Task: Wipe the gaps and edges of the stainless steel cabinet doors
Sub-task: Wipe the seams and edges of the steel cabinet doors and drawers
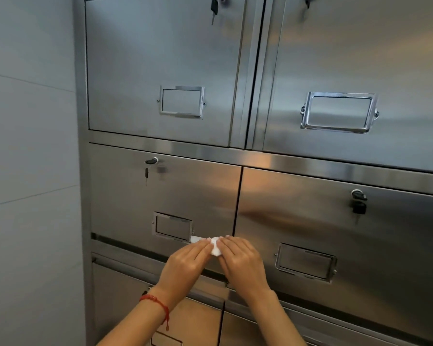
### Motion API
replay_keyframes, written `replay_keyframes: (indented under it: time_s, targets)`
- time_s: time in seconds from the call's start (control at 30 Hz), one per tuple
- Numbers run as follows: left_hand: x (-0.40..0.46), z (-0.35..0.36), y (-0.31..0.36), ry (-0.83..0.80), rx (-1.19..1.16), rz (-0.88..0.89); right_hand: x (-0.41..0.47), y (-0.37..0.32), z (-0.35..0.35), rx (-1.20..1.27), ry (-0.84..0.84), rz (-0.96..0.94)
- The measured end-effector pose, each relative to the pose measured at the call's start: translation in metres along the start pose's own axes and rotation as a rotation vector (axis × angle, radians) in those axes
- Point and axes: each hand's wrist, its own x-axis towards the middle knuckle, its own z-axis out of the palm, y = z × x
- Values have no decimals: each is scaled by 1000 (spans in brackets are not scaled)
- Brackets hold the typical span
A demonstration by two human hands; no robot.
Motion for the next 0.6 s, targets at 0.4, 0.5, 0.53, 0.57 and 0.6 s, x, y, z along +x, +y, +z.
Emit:
replay_keyframes:
  time_s: [0.4,0.5,0.53,0.57,0.6]
  targets:
    - [35,30,-7,39,-115,53,0,28,-1,-20,13,-4]
    - [45,32,-10,69,-146,75,6,32,-4,-51,27,-2]
    - [48,32,-12,81,-152,89,9,33,-5,-57,35,-2]
    - [52,33,-15,95,-158,106,12,34,-5,-63,40,0]
    - [56,33,-18,110,-164,125,14,34,-5,-69,45,2]
